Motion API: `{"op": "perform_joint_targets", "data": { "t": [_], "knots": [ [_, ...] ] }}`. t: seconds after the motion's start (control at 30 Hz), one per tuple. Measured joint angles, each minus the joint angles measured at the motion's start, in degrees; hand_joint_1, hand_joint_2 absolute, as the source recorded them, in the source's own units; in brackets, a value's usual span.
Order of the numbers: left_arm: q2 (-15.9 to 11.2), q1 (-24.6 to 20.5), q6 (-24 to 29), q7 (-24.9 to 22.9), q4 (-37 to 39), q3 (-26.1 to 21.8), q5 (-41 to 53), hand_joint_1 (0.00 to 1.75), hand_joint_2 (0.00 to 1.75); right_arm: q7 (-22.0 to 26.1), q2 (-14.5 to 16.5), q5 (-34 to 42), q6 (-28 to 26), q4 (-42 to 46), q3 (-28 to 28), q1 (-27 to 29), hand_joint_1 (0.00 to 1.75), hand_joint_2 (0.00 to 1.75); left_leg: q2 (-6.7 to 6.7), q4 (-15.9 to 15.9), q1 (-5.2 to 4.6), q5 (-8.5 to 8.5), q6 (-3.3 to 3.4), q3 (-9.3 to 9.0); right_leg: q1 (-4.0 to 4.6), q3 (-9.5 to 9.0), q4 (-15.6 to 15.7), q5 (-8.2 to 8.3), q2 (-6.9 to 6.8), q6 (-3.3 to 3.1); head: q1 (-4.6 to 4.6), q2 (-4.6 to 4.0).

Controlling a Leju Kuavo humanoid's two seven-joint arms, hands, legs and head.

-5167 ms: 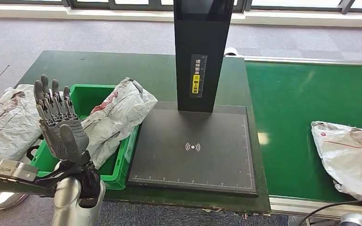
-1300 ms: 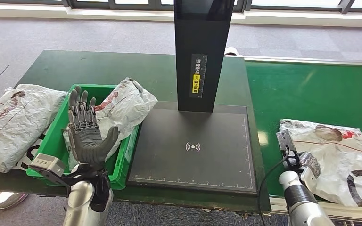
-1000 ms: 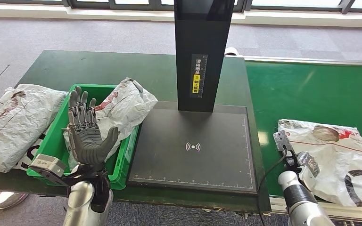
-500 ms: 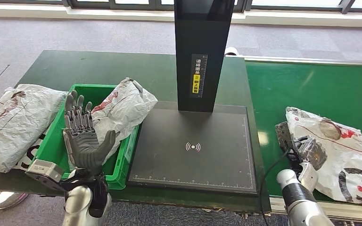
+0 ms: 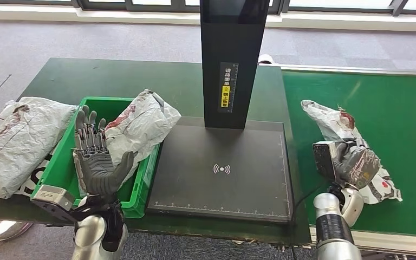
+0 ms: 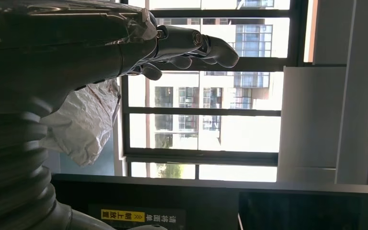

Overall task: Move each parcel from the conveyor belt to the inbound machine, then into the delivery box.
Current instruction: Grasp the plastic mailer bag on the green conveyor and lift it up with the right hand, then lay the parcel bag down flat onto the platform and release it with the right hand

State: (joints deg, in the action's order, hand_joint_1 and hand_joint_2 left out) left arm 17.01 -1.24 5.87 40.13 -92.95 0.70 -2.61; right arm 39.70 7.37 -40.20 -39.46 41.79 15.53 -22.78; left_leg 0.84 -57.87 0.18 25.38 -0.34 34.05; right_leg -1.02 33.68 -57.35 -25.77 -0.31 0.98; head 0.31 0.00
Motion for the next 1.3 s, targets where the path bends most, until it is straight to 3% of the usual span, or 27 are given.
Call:
{"op": "perform_joint_targets", "data": {
  "t": [0.23, 0.37, 0.57, 0.77, 0.9, 1.07, 1.3],
  "knots": [
    [0.0, -0.1, -0.1, 0.0, 0.3, 0.0, 0.4, 0.0, 1.75, 0.4, 5.1, 1.0, -0.6, 26.1, -11.2, 10.6, 1.75, 1.75, -0.1, 0.0, 0.04, 0.1, -0.13, -0.02, 0.04, 0.07, 0.0, -0.1, 0.13, -0.13, 0.0, 0.0],
    [0.0, -0.1, -0.2, 0.0, 0.5, 0.0, 0.4, 0.0, 1.75, 0.5, 5.9, 1.3, 0.2, 30.2, -19.5, 12.9, 1.75, 1.75, -0.33, 0.0, 0.05, 0.13, -0.18, -0.07, 0.05, 0.09, 0.0, -0.12, 0.32, -0.16, -0.01, 0.0],
    [0.0, -0.2, -0.3, 0.0, 0.7, 0.0, 0.4, 0.0, 1.75, 0.5, 5.9, 6.5, 3.1, 29.9, -29.7, 13.5, 1.75, 1.75, -0.4, 0.0, 0.05, 0.1, -0.18, -0.09, 0.05, 0.07, 0.0, -0.08, 0.31, -0.18, -0.01, 0.0],
    [0.0, -0.2, -0.1, 0.0, 0.8, 0.1, 0.7, 0.0, 1.75, 0.4, 5.9, 10.3, 6.1, 28.0, -36.2, 13.3, 1.75, 1.75, -0.4, 0.0, 0.05, 0.09, -0.21, -0.08, 0.05, 0.09, 0.0, -0.07, 0.31, -0.19, -0.01, 0.0],
    [0.0, -0.2, 0.3, 0.0, 0.8, 0.1, 1.0, 0.0, 1.75, -0.9, 6.2, 13.9, 12.4, 23.9, -37.4, 11.7, 1.75, 1.75, -0.41, 0.0, 0.06, 0.1, -0.22, -0.07, 0.05, 0.09, 0.0, -0.08, 0.33, -0.19, 0.0, 0.0],
    [0.0, -0.3, 0.8, 0.0, 1.0, 0.5, 1.3, 0.0, 1.75, -0.9, 7.9, 22.0, 26.4, 12.3, -37.2, 6.7, 1.75, 1.75, -0.45, 0.0, 0.06, 0.06, -0.24, -0.1, 0.06, 0.12, 0.0, -0.04, 0.4, -0.22, -0.02, 0.0],
    [0.0, -0.5, 1.3, 0.0, 1.3, 1.2, 1.4, 0.0, 1.75, -1.0, 9.4, 25.3, 32.0, 2.9, -36.4, 2.9, 1.75, 1.75, -0.44, 0.0, 0.06, 0.02, -0.26, -0.07, 0.06, 0.13, 0.0, -0.02, 0.41, -0.24, -0.01, 0.0]
  ]
}}
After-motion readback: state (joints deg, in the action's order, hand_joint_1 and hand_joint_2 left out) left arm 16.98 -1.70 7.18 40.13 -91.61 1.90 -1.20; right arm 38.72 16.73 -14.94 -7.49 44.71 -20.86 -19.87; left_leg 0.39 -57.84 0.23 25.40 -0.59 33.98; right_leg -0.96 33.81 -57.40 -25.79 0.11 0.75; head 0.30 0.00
